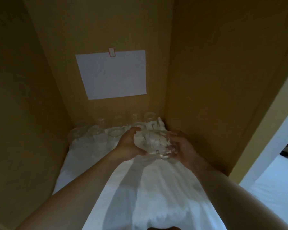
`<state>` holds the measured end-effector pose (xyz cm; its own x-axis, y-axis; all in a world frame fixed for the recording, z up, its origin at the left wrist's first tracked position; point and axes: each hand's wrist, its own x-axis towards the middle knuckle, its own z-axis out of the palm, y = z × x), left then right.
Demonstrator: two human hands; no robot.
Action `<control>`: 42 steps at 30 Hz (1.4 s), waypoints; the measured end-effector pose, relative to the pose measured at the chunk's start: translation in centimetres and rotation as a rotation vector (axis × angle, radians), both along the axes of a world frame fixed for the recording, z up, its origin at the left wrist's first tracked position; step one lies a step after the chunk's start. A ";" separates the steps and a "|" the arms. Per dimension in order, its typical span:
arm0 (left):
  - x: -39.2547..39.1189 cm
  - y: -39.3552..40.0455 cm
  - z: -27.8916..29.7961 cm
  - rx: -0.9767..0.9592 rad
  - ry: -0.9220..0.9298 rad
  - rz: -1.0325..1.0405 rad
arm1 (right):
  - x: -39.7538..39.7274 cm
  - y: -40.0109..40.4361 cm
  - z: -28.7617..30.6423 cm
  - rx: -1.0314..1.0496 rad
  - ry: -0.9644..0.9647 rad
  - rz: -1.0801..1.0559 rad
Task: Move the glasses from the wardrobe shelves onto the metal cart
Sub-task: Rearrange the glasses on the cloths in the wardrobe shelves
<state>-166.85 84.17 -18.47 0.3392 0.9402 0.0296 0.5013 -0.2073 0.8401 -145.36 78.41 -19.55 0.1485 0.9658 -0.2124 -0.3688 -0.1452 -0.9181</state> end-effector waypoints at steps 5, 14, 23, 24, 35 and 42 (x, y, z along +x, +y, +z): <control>-0.3 3.0 0.6 0.135 -0.003 0.070 | -0.4 1.9 -0.2 0.045 -0.760 -0.176; 1.4 8.4 0.2 0.359 0.258 -0.046 | -0.6 5.4 -1.7 0.069 -1.372 0.009; 5.5 15.1 0.8 0.527 0.505 -0.279 | -1.1 7.8 -2.5 0.056 -1.508 0.050; 6.1 15.9 0.6 0.519 0.541 -0.306 | -1.2 8.0 -2.5 0.059 -1.504 0.046; 9.7 20.8 -0.6 0.489 0.761 -0.449 | -1.3 9.0 -2.7 0.054 -1.447 0.043; 10.2 22.2 -1.2 0.576 0.726 -0.421 | -1.6 10.9 -3.2 0.042 -1.453 0.043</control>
<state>-156.68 106.38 -19.66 0.7553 0.6484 0.0952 0.6436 -0.7613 0.0783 -146.98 89.28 -22.78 0.1756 0.9765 0.1251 0.8751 -0.0966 -0.4743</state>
